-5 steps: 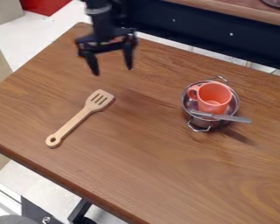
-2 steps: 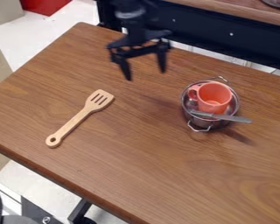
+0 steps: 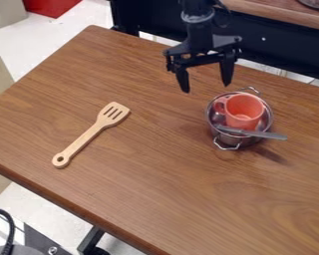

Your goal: Take the pink cup from the silver pot and put it in the left side

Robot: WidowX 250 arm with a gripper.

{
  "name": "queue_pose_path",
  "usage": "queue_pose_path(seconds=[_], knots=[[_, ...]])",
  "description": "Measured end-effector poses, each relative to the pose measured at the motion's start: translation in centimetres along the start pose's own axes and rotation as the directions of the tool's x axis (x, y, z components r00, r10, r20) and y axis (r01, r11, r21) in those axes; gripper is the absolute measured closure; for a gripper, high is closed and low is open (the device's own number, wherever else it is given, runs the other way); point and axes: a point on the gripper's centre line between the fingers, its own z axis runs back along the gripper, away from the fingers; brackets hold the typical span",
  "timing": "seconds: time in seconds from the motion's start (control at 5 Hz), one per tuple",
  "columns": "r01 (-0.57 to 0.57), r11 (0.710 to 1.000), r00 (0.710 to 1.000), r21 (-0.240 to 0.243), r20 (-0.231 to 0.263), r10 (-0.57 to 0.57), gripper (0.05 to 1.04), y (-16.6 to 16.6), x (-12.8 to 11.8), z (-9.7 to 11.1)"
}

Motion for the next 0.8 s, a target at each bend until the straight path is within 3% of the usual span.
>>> queue_pose_path(seconds=[0.8], knots=[[-0.054,0.999,0.999,0.003,0.006,0.054,0.086,-1.7,-0.6,-2.0]])
